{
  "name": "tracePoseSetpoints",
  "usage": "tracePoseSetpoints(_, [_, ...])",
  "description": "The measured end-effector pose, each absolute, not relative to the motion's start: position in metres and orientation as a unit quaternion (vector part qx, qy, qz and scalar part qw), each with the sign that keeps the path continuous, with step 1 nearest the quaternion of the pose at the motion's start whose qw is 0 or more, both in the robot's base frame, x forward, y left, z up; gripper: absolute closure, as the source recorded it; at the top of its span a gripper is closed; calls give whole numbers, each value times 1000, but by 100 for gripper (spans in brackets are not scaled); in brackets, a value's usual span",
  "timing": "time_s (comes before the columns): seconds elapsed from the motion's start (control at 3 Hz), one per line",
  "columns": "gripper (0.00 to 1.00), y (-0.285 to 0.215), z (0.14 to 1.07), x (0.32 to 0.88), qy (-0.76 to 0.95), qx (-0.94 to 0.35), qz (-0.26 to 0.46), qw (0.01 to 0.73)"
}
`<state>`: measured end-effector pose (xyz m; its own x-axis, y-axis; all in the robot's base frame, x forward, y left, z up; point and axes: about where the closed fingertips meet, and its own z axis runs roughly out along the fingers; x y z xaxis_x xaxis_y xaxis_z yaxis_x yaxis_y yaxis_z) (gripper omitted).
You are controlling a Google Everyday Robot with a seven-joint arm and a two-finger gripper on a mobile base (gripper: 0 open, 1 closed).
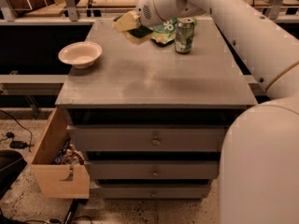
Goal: Place sponge into paper bowl
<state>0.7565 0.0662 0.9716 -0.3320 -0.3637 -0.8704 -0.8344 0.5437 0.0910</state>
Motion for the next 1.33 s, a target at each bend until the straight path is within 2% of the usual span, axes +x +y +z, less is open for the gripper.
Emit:
tracePoseSetpoints(0.67, [100,132,990,769,720,-376,325,484])
tracePoseSetpoints(1.0, [100,137,985,771,721,-377,327,481])
tracePoseSetpoints(1.33, [100,164,968,781,715,-387,329,480])
